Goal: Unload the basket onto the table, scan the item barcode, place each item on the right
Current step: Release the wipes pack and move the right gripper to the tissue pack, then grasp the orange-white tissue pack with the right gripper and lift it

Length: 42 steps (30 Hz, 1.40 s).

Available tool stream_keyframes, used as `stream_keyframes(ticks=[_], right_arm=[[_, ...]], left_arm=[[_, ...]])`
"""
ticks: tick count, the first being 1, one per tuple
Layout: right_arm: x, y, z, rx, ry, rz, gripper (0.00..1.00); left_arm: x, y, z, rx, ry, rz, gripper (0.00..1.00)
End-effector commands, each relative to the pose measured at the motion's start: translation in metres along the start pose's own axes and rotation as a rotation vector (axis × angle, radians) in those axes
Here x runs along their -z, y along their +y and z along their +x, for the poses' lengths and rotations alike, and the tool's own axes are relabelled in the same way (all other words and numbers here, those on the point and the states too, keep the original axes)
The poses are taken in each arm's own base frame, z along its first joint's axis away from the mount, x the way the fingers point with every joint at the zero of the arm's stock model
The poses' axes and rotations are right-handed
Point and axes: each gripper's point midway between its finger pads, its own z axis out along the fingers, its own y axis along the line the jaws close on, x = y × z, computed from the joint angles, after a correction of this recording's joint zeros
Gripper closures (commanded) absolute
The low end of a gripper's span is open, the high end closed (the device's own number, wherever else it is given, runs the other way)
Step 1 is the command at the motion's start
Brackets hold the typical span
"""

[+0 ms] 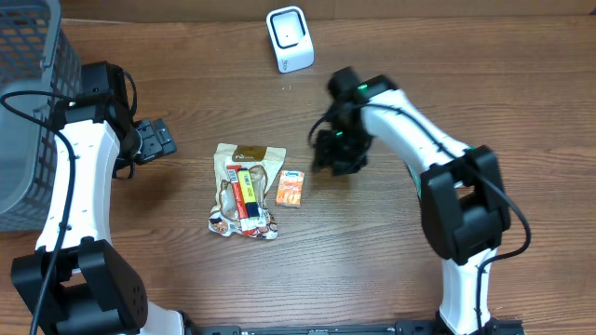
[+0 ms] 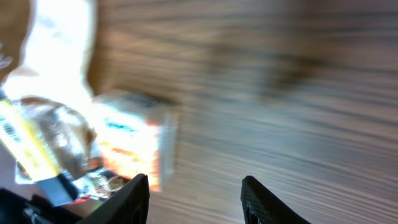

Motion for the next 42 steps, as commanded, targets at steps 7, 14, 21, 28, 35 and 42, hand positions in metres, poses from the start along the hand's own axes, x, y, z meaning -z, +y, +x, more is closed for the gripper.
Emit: stream_keyframes(ticks=[7, 14, 21, 28, 35, 42], right_arm=[[-0.007, 0.044, 0.009, 0.044, -0.061, 0.003, 0.52], [-0.026, 0.035, 0.015, 0.043, -0.046, 0.007, 0.51], [-0.048, 0.028, 0.031, 0.030, 0.017, -0.038, 0.60], [-0.056, 0.026, 0.032, 0.035, 0.016, -0.052, 0.77], [-0.056, 0.031, 0.023, 0.055, -0.021, -0.074, 0.96], [-0.038, 0.052, 0.031, 0.160, 0.055, -0.296, 0.96]], left_arm=[[0.001, -0.001, -0.004, -0.015, -0.007, 0.001, 0.00], [0.001, -0.001, -0.004, -0.015, -0.007, 0.001, 0.00], [0.001, -0.001, -0.004, -0.015, -0.007, 0.001, 0.00], [0.001, -0.001, -0.004, -0.015, -0.007, 0.001, 0.00], [0.001, -0.001, -0.004, -0.015, -0.007, 0.001, 0.00], [0.001, -0.002, -0.004, -0.017, -0.007, 0.001, 0.00]])
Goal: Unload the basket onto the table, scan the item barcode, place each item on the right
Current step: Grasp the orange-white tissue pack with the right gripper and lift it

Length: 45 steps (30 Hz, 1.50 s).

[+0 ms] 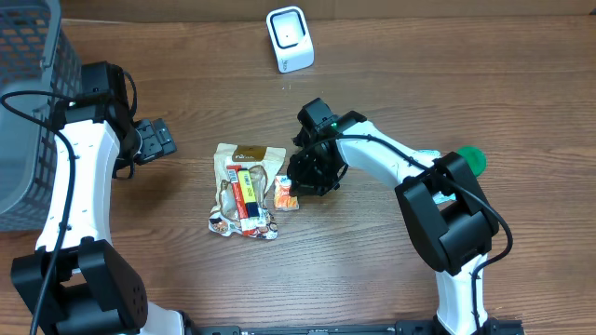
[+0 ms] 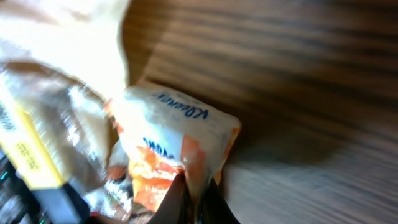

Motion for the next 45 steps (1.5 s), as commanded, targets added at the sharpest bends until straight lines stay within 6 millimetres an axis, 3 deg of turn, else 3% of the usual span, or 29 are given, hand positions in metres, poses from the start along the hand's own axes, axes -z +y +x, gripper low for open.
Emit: stream_keyframes(ticks=[1, 10, 15, 23, 32, 45], right_arm=[[0.023, 0.021, 0.006, 0.086, 0.042, -0.214, 0.96], [0.108, 0.048, 0.019, 0.310, 0.025, -0.772, 0.96], [0.143, 0.045, 0.031, 0.404, -0.075, -0.931, 0.96], [0.166, 0.036, 0.052, 0.484, -0.154, -0.953, 0.96], [0.177, 0.044, 0.044, 0.442, -0.211, -1.020, 0.96], [0.177, 0.044, 0.044, 0.277, -0.117, -1.029, 0.96]], left_arm=[[0.001, -0.002, -0.004, -0.017, -0.007, 0.001, 0.00], [0.001, -0.002, -0.004, -0.017, -0.007, 0.001, 0.00], [0.001, -0.002, -0.004, -0.017, -0.007, 0.001, 0.00], [0.001, -0.002, -0.004, -0.017, -0.007, 0.001, 0.00], [0.001, -0.002, -0.004, -0.017, -0.007, 0.001, 0.00], [0.001, -0.002, -0.004, -0.017, -0.007, 0.001, 0.00]])
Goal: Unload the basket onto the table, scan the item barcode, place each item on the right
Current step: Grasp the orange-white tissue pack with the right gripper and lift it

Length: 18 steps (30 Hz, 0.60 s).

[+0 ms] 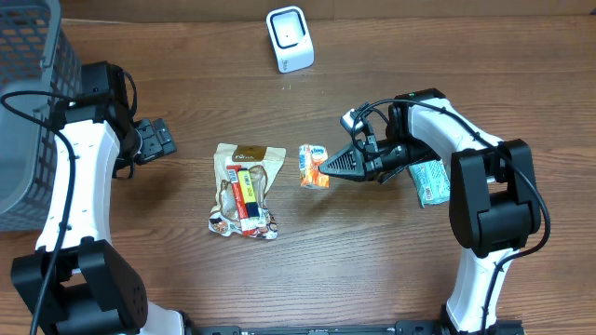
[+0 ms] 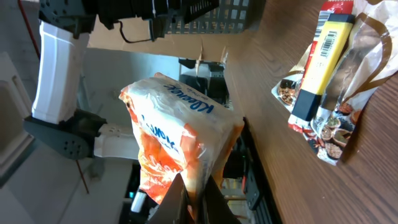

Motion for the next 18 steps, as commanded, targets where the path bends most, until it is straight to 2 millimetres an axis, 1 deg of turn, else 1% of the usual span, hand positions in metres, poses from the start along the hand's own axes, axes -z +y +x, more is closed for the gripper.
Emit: stream_keyframes(ticks=[1, 15, 18], right_arm=[[0.0007, 0.0184, -0.0056, -0.003, -0.046, -0.038, 0.96], [0.0007, 0.0184, -0.0056, -0.007, -0.045, -0.038, 0.96], [0.0018, 0.0183, -0.0061, -0.030, -0.048, -0.038, 0.96]], left_arm=[[0.0009, -0.0017, -0.0039, -0.017, -0.007, 0.001, 0.00], [0.0009, -0.0017, -0.0039, -0.017, -0.007, 0.001, 0.00], [0.0009, -0.0016, -0.0039, -0.017, -0.007, 0.001, 0.00]])
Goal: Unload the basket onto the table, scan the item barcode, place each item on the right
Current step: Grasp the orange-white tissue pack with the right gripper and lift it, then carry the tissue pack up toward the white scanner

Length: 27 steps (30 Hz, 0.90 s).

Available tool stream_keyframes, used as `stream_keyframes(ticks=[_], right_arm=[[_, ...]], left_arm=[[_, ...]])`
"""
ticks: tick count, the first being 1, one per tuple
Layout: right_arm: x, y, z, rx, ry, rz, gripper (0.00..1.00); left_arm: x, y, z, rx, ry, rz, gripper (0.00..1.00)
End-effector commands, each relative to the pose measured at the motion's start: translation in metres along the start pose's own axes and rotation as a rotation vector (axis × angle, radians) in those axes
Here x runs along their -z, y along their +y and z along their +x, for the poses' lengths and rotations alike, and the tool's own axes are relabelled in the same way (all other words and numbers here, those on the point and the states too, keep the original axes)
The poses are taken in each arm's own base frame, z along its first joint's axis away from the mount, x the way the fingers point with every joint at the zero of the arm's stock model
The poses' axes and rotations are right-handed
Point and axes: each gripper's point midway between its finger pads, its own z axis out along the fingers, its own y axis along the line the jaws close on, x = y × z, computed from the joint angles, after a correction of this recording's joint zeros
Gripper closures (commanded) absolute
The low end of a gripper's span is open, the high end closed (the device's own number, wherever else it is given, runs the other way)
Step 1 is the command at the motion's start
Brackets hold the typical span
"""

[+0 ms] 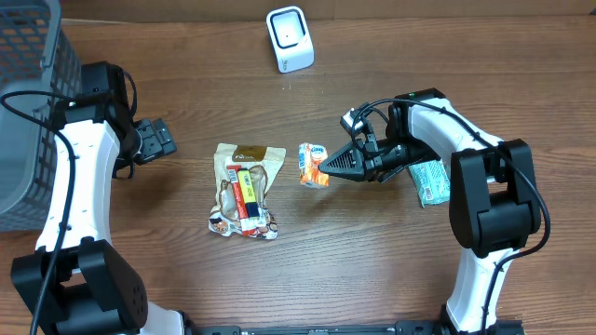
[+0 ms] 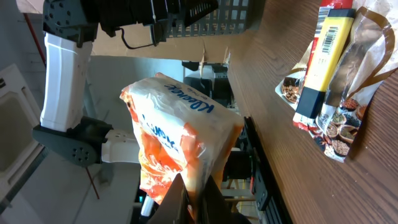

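Note:
A small orange and white tissue packet (image 1: 314, 166) (image 2: 177, 143) hangs in the air over the middle of the table, pinched by its edge in my right gripper (image 1: 328, 167) (image 2: 194, 198), which is shut on it and turned sideways. The white barcode scanner (image 1: 289, 38) stands at the back of the table, well away from the packet. My left gripper (image 1: 160, 140) hovers at the left side with nothing in it; its jaws look shut, though they are small in the overhead view.
A clear snack bag (image 1: 244, 190) (image 2: 339, 81) with a yellow and red bar on it lies left of the held packet. A teal packet (image 1: 431, 179) lies under my right arm. A grey mesh basket (image 1: 28, 102) stands at the far left edge.
Almost nothing. The right wrist view has shifted a touch; the packet stays held in the same place above the table. The left arm has not moved.
My right gripper was open, close to the tissue packet lying beside the snack bag. Then it was shut on the packet's edge on the table. Then it held the packet in the air to the right of the bag, turned sideways, and it holds it there now.

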Motion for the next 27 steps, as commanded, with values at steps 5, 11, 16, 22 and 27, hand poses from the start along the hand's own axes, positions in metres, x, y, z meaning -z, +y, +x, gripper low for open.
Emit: stream_keyframes(ticks=[5, 11, 16, 22, 27], right_arm=[[0.019, 0.020, -0.011, 0.024, -0.092, -0.028, 0.96], [0.051, 0.038, -0.019, 0.062, -0.181, -0.013, 0.96], [0.068, 0.058, -0.016, 0.085, -0.220, 0.010, 0.96], [0.072, 0.092, -0.009, 0.135, -0.253, 0.000, 0.96], [0.066, 0.119, 0.004, 0.177, -0.243, 0.002, 0.96]], left_arm=[[0.001, -0.002, -0.004, -0.017, -0.007, 0.001, 0.00], [0.001, -0.002, -0.004, -0.017, -0.007, 0.001, 0.00], [0.001, -0.002, -0.004, -0.017, -0.007, 0.001, 0.00], [0.001, -0.002, -0.004, -0.017, -0.007, 0.001, 0.00], [0.001, -0.002, -0.004, -0.017, -0.007, 0.001, 0.00]])
